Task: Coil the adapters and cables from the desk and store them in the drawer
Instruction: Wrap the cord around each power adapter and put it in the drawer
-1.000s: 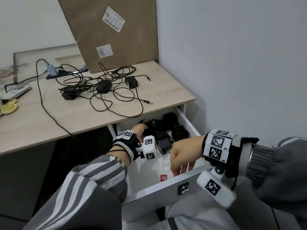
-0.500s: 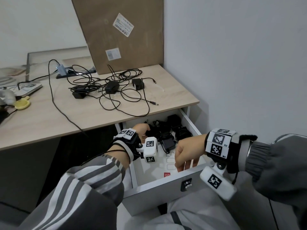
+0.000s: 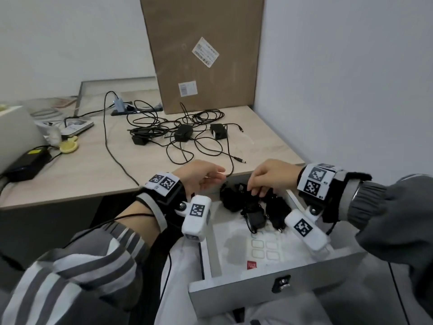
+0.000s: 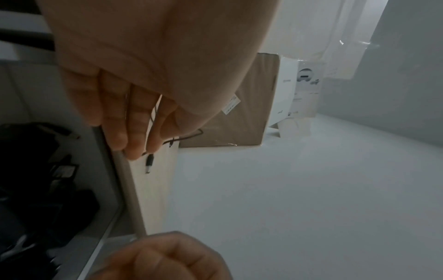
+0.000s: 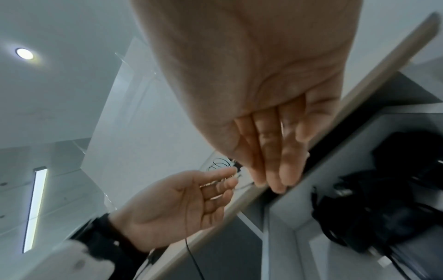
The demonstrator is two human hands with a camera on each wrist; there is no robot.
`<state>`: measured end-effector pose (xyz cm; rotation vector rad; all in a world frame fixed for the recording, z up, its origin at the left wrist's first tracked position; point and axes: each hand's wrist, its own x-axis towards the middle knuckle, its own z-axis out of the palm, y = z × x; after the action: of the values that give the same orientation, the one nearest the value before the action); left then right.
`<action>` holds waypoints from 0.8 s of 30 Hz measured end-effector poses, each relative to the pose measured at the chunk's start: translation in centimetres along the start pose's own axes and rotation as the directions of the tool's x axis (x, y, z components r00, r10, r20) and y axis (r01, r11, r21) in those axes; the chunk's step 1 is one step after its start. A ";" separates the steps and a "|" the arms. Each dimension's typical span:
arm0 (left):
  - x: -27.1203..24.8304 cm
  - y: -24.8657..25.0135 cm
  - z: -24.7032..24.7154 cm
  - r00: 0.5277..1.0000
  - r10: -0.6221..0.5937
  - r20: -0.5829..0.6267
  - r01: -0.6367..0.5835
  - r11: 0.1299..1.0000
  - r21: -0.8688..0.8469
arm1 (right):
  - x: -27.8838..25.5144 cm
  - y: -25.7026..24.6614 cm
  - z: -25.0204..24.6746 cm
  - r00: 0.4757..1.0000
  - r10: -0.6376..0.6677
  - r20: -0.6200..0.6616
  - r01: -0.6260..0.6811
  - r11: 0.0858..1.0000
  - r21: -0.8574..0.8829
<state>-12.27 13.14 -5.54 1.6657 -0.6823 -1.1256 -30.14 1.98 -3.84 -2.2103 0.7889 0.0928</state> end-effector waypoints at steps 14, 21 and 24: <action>8.1 9.5 -5.3 0.973 0.085 -0.215 -0.082 0.996 0.022 | 14.0 -6.4 -13.5 0.955 -0.029 -0.294 -0.008 0.992 -0.126; 12.7 10.8 -7.5 0.971 0.060 -0.234 -0.063 0.998 -0.006 | 23.4 -4.9 -14.4 0.984 0.152 -0.092 -0.164 0.975 -0.151; 14.0 10.9 -8.4 0.967 0.039 -0.252 -0.051 0.998 -0.042 | 26.3 -4.9 -13.4 0.983 0.184 -0.017 -0.184 0.969 -0.167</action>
<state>1.88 0.91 0.35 1.7063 -0.5234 -0.8721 -8.54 -18.26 0.73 -2.2892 1.0184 0.2581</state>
